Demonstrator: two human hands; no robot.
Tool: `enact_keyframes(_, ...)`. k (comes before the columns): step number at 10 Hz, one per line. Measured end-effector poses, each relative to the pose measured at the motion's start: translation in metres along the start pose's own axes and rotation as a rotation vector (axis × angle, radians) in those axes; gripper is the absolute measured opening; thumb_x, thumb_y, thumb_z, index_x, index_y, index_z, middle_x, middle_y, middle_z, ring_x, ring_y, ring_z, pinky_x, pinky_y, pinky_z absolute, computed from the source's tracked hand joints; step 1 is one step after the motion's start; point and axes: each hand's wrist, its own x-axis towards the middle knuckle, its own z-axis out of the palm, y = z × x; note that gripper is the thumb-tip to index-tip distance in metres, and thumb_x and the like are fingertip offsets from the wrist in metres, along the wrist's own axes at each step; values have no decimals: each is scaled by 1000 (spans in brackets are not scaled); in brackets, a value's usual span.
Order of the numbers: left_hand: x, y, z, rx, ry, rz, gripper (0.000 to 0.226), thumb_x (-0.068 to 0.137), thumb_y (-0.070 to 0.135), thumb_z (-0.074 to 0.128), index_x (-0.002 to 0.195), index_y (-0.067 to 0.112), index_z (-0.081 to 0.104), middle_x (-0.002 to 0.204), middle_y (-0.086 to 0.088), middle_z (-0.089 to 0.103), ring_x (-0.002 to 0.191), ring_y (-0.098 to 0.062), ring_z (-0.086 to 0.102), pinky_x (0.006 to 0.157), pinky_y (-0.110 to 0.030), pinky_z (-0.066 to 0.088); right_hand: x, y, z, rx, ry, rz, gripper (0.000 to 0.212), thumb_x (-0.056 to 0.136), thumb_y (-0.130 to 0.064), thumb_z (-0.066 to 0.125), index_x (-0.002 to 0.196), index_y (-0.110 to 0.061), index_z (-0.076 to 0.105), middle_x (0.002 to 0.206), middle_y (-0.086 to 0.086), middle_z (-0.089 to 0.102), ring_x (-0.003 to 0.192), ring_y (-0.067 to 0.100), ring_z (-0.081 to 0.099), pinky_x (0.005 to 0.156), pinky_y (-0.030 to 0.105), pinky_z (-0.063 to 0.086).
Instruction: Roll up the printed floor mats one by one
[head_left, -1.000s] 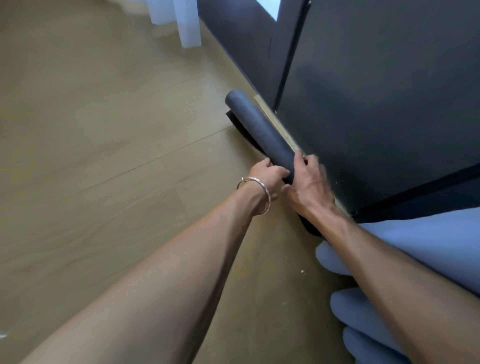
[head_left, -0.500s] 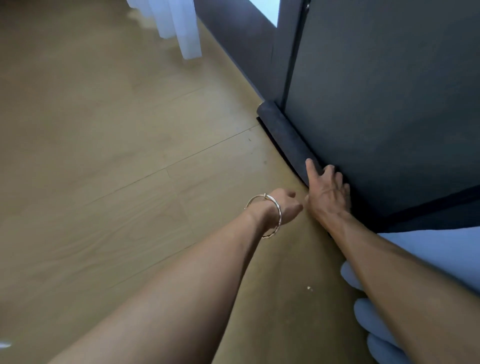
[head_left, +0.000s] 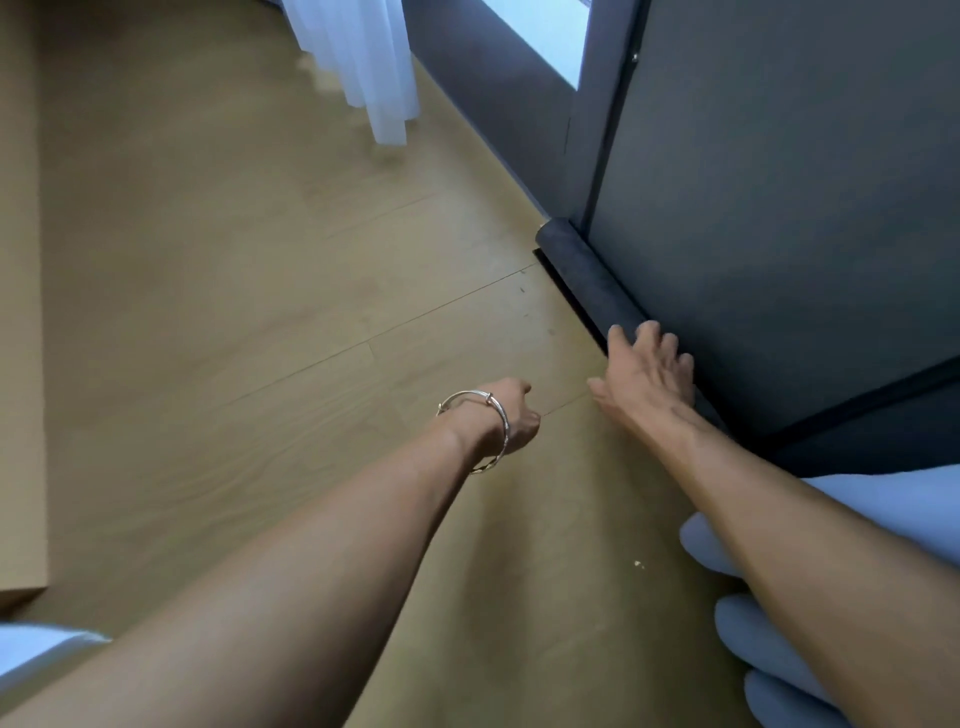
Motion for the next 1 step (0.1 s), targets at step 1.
enact_keyframes(1,-11,-12,-11,55,82,14,52,96,22,38,147,17,29,142,-12,45,124,-29,48,99,-29,40,-11,-27,-15,38,-33,-115,35,93,-28,44,122,-12,52,131,14,41,115,30,43,90,40,38)
